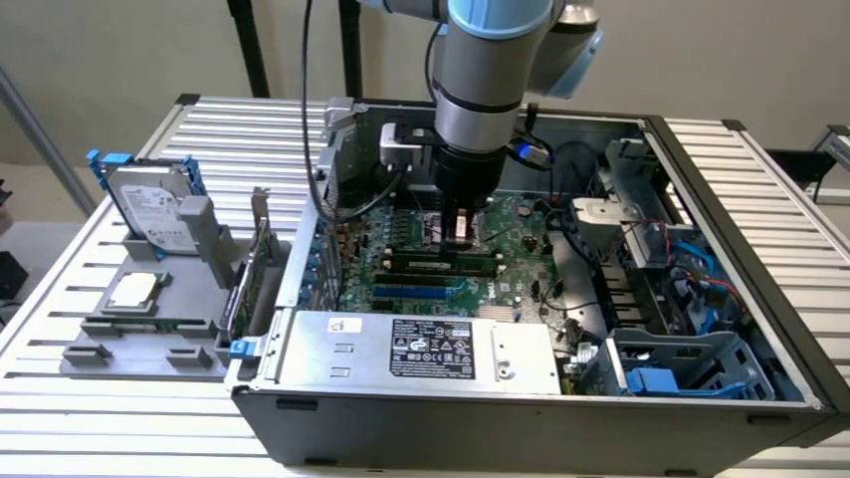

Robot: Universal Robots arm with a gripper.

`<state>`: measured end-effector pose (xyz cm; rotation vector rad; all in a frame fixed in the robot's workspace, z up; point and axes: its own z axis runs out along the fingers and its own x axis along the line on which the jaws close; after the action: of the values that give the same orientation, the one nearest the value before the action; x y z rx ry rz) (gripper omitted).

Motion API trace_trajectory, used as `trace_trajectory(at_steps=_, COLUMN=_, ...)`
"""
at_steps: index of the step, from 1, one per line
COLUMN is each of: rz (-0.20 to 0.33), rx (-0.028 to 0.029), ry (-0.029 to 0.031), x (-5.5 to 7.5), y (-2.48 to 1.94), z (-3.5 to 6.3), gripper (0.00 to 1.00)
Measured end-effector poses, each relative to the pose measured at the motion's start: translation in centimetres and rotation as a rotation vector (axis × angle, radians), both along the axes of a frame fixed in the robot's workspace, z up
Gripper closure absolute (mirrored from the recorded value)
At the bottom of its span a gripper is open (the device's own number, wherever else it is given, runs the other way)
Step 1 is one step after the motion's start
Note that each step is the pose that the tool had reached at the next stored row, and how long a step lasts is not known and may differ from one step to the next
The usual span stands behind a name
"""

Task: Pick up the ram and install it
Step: 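Press down the ram until it locks into place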

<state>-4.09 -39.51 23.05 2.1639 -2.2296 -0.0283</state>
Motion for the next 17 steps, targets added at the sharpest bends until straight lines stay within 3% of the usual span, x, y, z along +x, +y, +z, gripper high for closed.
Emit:
trace_trajectory(at_steps=5, rz=0.000, rx=-0.0006, ry=-0.0074, x=-0.1, y=-0.01, z=-0.63, gripper=0.89)
trace_trajectory(at_steps=7, rz=0.000, rx=-0.0006, ry=-0.0077, x=-0.1, y=-0.02, z=-0.58, gripper=0.89)
trace_trajectory(at_steps=9, rz=0.000, rx=0.0015, ry=-0.0085, x=-0.1, y=0.02, z=0.08, gripper=0.89)
trace_trajectory(at_steps=14, rz=0.000, rx=0.0005, ry=-0.0062, x=-0.1, y=0.01, z=2.26, gripper=0.89)
trace_trajectory(at_steps=17, rz=0.000, rx=0.0006, ry=-0.0060, x=-0.1, y=0.01, z=2.28, gripper=0.89)
